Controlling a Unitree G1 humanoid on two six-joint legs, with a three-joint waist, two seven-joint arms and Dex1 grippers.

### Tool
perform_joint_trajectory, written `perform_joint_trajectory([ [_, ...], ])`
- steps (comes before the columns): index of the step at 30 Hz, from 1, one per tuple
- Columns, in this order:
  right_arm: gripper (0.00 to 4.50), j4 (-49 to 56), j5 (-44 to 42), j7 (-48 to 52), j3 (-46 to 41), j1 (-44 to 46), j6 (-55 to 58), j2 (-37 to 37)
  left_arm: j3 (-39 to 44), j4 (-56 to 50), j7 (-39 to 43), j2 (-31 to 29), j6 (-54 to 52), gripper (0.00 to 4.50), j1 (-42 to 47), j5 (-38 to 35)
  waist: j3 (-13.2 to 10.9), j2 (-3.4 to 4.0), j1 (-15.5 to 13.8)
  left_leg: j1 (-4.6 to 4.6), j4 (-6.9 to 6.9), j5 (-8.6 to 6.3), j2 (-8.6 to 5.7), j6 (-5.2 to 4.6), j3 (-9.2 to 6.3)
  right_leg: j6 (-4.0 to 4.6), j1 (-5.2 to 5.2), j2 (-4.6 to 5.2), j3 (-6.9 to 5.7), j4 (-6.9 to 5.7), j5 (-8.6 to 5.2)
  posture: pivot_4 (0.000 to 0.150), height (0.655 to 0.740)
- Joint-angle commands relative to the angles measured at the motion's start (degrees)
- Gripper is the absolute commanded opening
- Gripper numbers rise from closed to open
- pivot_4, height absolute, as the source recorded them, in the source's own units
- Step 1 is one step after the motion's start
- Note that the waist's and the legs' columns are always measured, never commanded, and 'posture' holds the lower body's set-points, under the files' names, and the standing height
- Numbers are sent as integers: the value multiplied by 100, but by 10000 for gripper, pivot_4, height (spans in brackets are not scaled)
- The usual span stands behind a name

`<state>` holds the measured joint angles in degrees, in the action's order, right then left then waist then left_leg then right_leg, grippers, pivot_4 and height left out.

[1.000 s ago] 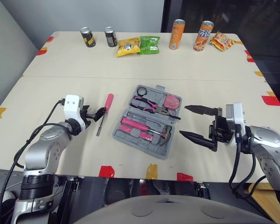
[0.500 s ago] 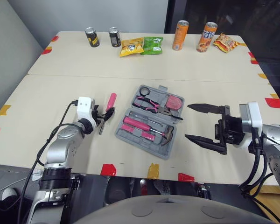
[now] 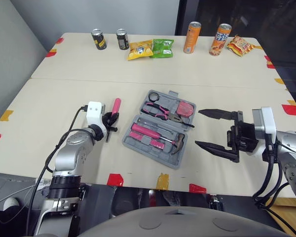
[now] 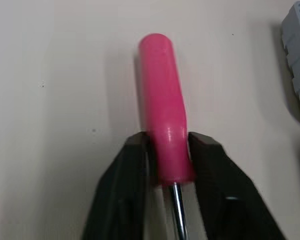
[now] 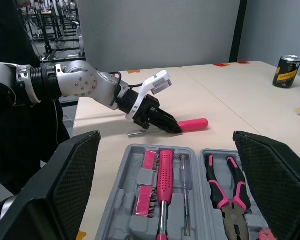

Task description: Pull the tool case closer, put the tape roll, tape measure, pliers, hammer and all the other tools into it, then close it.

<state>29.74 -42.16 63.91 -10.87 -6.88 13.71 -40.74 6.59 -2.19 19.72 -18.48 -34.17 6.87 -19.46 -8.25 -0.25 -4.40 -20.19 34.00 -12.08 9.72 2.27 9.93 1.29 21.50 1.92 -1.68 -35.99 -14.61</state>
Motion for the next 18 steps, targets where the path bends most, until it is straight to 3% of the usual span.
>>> perform_joint_trajectory([
  [1,45000,91,3,-11,-18,89,-9,-33,-38,-283,134,-45,-180,4582,-291,-76,0,0,7,0,-1,0,0,0,0,0,0,0,0,2,0,1500,7400],
  [12,45000,168,-36,357,-8,-73,31,-250,849,-2319,95,-300,-646,4571,-2006,-653,-3,-2,145,-48,-15,-1,2,1,-3,-4,28,-3,-9,40,2,1500,7400],
  [18,45000,143,3,469,66,-89,-8,-260,1166,-2666,-165,-223,-773,4571,-2568,-649,-7,-3,128,-61,-14,-1,3,-4,-12,-9,32,-3,-17,42,5,1500,7400],
])
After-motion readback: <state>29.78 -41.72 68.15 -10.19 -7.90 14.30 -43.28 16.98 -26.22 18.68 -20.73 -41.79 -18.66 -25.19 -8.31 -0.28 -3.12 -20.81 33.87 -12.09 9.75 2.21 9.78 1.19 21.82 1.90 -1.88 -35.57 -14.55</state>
